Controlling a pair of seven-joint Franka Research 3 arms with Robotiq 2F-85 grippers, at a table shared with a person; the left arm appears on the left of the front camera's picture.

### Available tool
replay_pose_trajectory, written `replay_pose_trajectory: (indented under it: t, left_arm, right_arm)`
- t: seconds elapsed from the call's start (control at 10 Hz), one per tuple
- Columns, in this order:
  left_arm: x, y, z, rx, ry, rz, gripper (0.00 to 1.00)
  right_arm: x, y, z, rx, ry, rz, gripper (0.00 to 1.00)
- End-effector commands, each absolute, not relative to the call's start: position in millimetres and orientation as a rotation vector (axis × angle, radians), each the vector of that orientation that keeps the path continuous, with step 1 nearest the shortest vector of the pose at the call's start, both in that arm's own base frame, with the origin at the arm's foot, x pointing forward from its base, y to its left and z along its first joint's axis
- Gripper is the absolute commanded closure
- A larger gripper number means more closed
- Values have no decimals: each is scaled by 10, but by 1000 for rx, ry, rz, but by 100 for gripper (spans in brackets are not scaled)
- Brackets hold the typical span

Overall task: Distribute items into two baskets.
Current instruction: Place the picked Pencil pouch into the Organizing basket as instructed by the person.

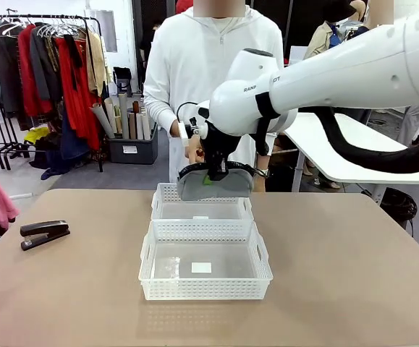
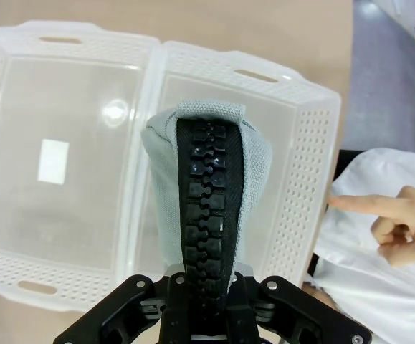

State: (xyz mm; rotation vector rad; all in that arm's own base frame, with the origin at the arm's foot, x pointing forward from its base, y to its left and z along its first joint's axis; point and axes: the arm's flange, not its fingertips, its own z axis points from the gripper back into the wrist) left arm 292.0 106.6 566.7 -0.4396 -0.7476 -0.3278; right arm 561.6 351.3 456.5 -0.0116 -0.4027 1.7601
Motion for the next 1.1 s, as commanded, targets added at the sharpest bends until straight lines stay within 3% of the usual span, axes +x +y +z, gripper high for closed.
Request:
replay_pose_trajectory:
  t: [0.0,1.0]
  left_arm:
    - [2918,1055,5659,-443,-749,-330,0]
    - [2918,1055,5659,-443,-749,-330,0]
  right_arm:
    - [5735,3659,4519,-68,-438,1705,100]
    - [6130,3752,3699,-46,-425,1691,100]
